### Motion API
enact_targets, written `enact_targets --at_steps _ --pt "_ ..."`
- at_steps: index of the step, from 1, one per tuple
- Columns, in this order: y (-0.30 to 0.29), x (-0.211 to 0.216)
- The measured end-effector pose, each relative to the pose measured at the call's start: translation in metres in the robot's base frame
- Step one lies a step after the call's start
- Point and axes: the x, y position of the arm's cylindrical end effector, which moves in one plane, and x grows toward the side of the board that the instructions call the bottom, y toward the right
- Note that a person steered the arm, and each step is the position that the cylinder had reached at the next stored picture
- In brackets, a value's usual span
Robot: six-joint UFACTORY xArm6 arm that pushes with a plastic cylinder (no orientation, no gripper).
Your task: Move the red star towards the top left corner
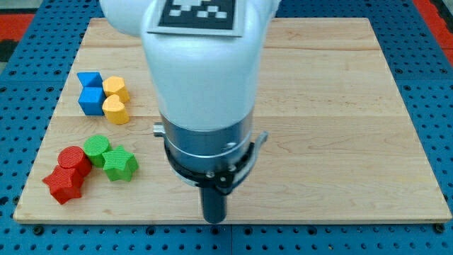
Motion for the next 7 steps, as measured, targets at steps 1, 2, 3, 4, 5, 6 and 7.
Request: enact_targets --at_steps 1,2,3,4,5,6,7 --pt "-0.03 -0.008" --pt "-0.024 -0.008" --pt "-0.044 0.006" --pt "-0.131 0.007" --pt "-0.15 0.007" --pt "-0.203 -0.02" --pt "-0.226 -0.06"
